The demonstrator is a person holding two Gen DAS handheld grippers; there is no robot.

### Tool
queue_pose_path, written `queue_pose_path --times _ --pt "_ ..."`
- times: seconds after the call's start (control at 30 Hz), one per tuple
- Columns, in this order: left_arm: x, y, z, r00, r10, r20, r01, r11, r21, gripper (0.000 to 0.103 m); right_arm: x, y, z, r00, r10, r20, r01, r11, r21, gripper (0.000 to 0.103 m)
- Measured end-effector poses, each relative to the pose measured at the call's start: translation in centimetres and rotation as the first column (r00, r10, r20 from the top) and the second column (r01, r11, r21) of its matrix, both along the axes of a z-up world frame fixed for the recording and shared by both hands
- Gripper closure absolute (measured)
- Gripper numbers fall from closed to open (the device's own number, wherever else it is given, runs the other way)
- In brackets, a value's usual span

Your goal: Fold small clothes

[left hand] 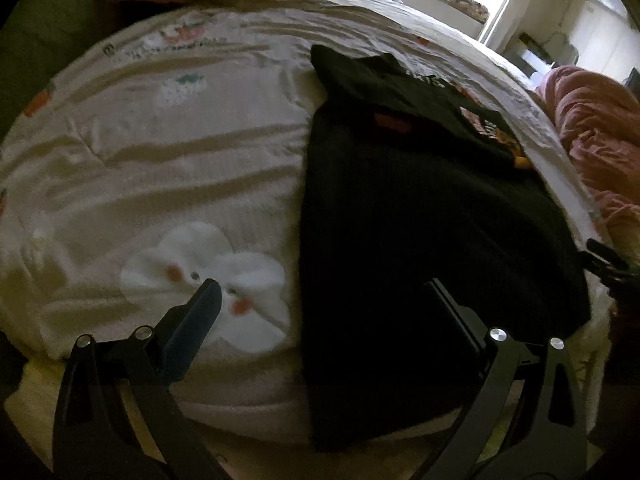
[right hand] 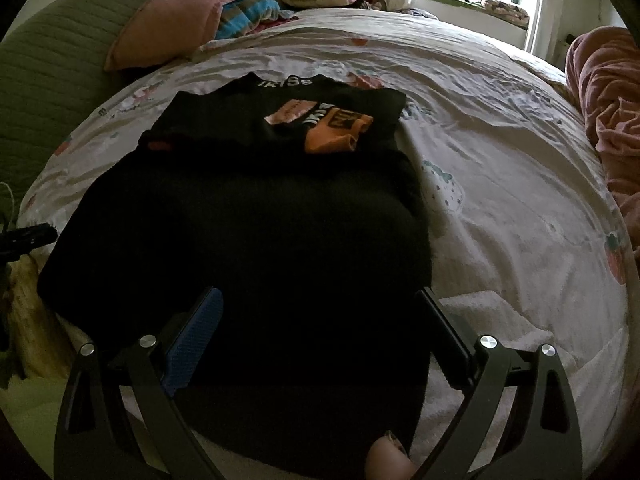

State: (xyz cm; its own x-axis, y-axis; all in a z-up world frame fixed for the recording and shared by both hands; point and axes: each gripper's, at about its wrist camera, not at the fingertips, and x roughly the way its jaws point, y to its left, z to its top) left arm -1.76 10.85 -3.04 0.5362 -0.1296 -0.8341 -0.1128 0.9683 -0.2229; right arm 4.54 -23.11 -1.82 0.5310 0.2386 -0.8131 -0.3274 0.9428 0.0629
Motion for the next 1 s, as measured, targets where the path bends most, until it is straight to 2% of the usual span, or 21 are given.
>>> queue_pose_path --times 0.03,0.1,0.17,0.2,0.33,0.43,0.57,0.73,0.8,0.9,1.0 --pt "-0.2 0.0 -0.1 1.0 -0.012 0.0 0.012 1.0 -0.019 0.021 -0.1 -0.2 0.0 1.0 -0.002 0.002 0.002 1.0 -0.001 0.008" --pt "-0.6 -0.1 -0.2 1.0 -0.02 -0.006 0.02 0.999 -0.036 0.039 -0.2 -0.5 0.1 1.0 -0.009 0.005 0.009 1.0 0.001 0.008" --pt "-1.0 -0.3 -0.5 0.999 -0.039 -0.016 0.038 0.997 -0.065 0.051 -0.2 -1.0 0.1 1.0 -0.02 0.006 0.02 1.0 -0.001 0.008" --pt "-1.2 -0.4 -0.7 0.998 -0.048 -0.027 0.046 0.996 -0.077 0.053 -0.2 -1.1 0.1 1.0 -0.023 0.006 0.023 1.0 -0.001 0.008" --pt "-1.8 -0.4 -1.5 0.997 -0.055 -0.062 0.047 0.992 -0.114 0.053 -0.5 -1.6 0.1 1.0 -0.018 0.004 0.018 1.0 -0.011 0.008" --pt "-2.3 -0.9 -1.6 0.996 -0.07 -0.063 0.063 0.992 -0.105 0.053 -0.8 -2.1 0.1 1.0 -0.01 0.0 0.01 1.0 -0.022 0.008" --pt "-2.9 -1.7 -2.2 0.992 -0.105 -0.072 0.095 0.986 -0.134 0.053 -1.3 -3.1 -0.2 0.999 0.0 -0.042 -0.001 1.0 -0.017 0.008" --pt "-2.7 -1.3 -2.5 0.992 -0.104 -0.071 0.093 0.984 -0.152 0.058 -2.6 -4.3 -0.7 0.993 0.042 -0.114 -0.043 0.999 -0.004 0.009" --pt "-2.5 -1.2 -2.7 0.992 -0.1 -0.072 0.087 0.984 -0.158 0.058 -3.1 -4.7 -0.9 0.988 0.052 -0.144 -0.052 0.999 0.009 0.011" --pt "-2.4 -1.2 -2.6 0.993 -0.098 -0.068 0.086 0.984 -0.153 0.058 -3.8 -4.8 -1.5 0.979 0.076 -0.187 -0.076 0.997 0.007 0.027" --pt "-2.3 -1.2 -2.6 0.993 -0.099 -0.066 0.088 0.985 -0.147 0.058 -4.0 -4.8 -2.6 0.969 0.085 -0.232 -0.087 0.996 0.002 0.031"
